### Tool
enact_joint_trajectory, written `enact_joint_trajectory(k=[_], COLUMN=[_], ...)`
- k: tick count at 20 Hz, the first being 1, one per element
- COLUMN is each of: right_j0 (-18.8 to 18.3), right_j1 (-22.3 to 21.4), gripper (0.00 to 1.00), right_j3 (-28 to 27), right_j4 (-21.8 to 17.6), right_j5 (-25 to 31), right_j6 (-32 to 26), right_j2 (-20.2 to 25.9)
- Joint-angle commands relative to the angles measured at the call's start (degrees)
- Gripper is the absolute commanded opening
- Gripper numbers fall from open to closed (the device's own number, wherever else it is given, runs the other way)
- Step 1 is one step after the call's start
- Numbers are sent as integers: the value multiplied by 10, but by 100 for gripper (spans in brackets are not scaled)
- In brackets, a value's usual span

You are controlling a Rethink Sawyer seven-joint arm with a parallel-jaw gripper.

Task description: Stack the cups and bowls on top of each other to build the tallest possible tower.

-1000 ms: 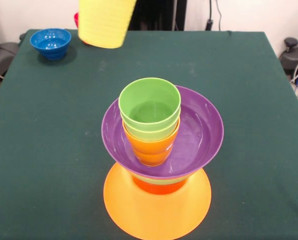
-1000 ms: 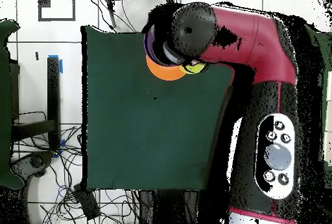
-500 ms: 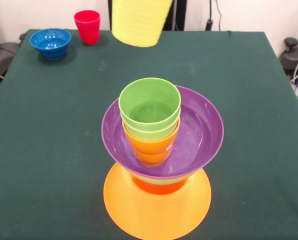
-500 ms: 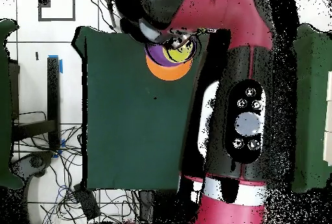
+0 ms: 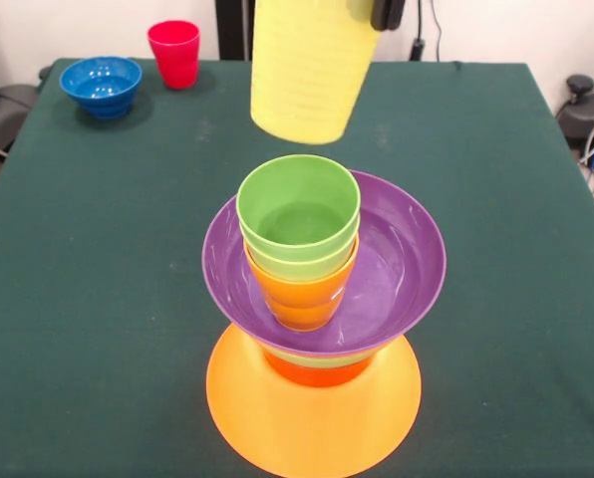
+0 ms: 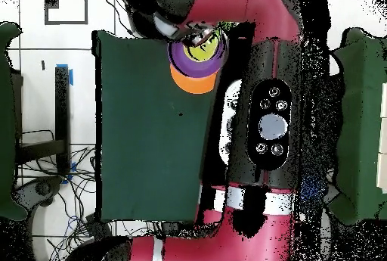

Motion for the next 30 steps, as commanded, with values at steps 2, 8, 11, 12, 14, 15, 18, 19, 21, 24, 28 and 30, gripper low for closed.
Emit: enact_joint_trajectory(k=[2,8,11,12,14,15,18,19,21,24,28,30], right_j0=[14,15,16,16,17,18,21,22,24,29,31,32], right_j1=[37,41,40,44,46,48,56,58,69,74,79,80], gripper=[0,0,0,0,0,0,0,0,0,0,0,0], right_j3=[-23,-32,-35,-43,-50,-54,-75,-80,-111,-134,-154,-149], right_j4=[-39,-37,-37,-38,-38,-38,-38,-38,-40,-38,-35,-33], right_j5=[0,2,5,9,10,13,26,30,51,79,95,89], right_j6=[-112,-113,-112,-113,-112,-113,-112,-111,-112,-110,-109,-109], right_j2=[33,28,25,25,25,25,27,27,28,27,23,19])
